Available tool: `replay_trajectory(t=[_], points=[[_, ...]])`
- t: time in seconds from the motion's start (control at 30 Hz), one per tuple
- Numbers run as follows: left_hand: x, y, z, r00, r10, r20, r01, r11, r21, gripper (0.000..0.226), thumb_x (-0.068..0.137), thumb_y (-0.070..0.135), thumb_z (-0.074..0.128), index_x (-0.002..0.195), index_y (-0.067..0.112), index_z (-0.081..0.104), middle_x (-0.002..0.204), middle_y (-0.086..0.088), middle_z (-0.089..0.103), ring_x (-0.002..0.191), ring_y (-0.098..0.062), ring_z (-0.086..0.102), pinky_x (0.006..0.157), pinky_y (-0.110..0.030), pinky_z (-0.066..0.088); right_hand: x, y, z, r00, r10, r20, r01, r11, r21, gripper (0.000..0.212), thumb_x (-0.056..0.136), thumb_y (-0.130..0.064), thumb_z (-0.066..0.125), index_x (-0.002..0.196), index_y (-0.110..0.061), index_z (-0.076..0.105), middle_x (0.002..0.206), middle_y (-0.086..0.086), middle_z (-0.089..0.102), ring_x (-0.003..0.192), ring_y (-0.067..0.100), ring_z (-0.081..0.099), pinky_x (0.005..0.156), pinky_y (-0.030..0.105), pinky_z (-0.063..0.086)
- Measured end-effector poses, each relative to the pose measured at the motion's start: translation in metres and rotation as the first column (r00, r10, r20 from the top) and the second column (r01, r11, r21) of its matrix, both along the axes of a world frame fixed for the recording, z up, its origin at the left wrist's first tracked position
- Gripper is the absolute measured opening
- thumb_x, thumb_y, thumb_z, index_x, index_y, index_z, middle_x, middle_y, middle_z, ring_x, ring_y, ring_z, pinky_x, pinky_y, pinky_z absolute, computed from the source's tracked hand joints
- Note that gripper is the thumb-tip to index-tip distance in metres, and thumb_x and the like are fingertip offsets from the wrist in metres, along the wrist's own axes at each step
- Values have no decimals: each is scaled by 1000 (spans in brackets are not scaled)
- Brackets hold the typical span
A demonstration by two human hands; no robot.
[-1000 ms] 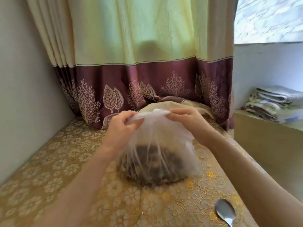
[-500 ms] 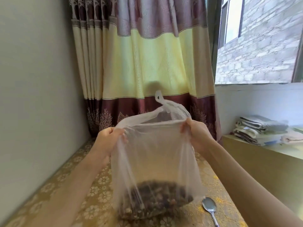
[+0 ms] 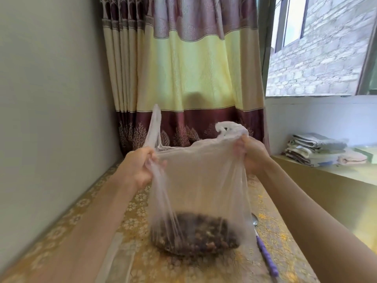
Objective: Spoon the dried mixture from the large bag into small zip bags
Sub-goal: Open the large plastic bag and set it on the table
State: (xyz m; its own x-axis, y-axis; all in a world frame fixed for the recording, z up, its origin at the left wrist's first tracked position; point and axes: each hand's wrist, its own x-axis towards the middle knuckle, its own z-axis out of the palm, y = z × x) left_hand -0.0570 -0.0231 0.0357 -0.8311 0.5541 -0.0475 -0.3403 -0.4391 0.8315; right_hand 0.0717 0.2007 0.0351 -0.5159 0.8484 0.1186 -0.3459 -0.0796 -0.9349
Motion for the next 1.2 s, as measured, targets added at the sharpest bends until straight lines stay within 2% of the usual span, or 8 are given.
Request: replay_trajectory(t=[0.13, 0.23, 0.37, 0.5, 0.6, 0.83, 1.03, 1.2], points=[[12, -3, 0, 986, 39, -160, -46, 998, -45, 9, 90, -7, 49, 84, -2, 55, 74, -8, 51, 43, -9, 54, 44, -25, 51, 0, -7, 6, 995, 69, 66, -71, 997, 30, 20, 95, -2, 43, 87, -12, 58, 82, 2, 54, 67, 12, 51, 64, 25, 45], [11, -9, -9, 978, 6, -211, -27, 995, -99, 10, 89, -5, 52, 99, -3, 53, 71, -8, 53, 54, -14, 57, 53, -34, 50, 8, -21, 2, 983, -173, 60, 155, 959, 238, 29, 93, -4, 46, 116, -10, 61, 107, 4, 61, 94, 16, 58, 87, 32, 49], [10, -11, -10, 952, 38, -303, -112, 967, -230, 26, 86, 0, 60, 111, 1, 56, 73, -6, 59, 55, -15, 59, 49, -31, 51, 15, -71, 14, 919, -323, -225, 375, 544, 751, 21, 91, -3, 51, 101, -13, 67, 99, -7, 58, 87, 5, 57, 83, 19, 48], [15, -8, -9, 946, 30, -323, -107, 969, -224, 36, 85, -2, 60, 119, -1, 52, 83, -11, 62, 69, -22, 61, 69, -44, 56, 0, -109, -1, 975, -150, 162, -145, 121, 982, 24, 99, -13, 43, 112, -6, 63, 107, 7, 66, 99, 19, 59, 90, 24, 42], [17, -13, -13, 962, 22, -271, -65, 986, -153, 32, 87, -6, 55, 118, -5, 48, 79, -15, 60, 67, -23, 62, 62, -41, 58, -10, -107, -25, 901, -250, 354, -367, -4, 930, 34, 104, -25, 30, 105, -6, 58, 99, 10, 68, 96, 27, 60, 97, 34, 36], [-20, -44, -47, 971, -63, 230, 4, 968, 250, 45, 87, -7, 43, 129, 9, 43, 102, -19, 53, 50, -6, 52, 53, -18, 52, 28, -64, -88, 944, -280, 174, -132, 165, 978, 50, 100, -16, 45, 57, -33, 28, 46, -16, 27, 40, 1, 41, 43, 7, 30], [-43, -53, -80, 901, -33, 432, 11, 998, 54, 42, 77, 2, 58, 118, 9, 53, 80, -4, 67, 60, -10, 63, 58, -22, 56, 52, -25, -105, 841, -294, 455, -231, 566, 792, 33, 95, -41, 49, 70, -21, 58, 49, -8, 47, 43, 1, 41, 48, 14, 32], [-28, -60, -93, 957, -117, 264, 199, 929, -311, 42, 82, 6, 53, 124, 3, 54, 94, -25, 69, 78, -37, 69, 48, -35, 56, 67, -8, -106, 698, 136, 703, -417, 876, 243, 46, 102, -43, 27, 114, -10, 56, 49, -14, 62, 32, 5, 46, 34, 19, 31]])
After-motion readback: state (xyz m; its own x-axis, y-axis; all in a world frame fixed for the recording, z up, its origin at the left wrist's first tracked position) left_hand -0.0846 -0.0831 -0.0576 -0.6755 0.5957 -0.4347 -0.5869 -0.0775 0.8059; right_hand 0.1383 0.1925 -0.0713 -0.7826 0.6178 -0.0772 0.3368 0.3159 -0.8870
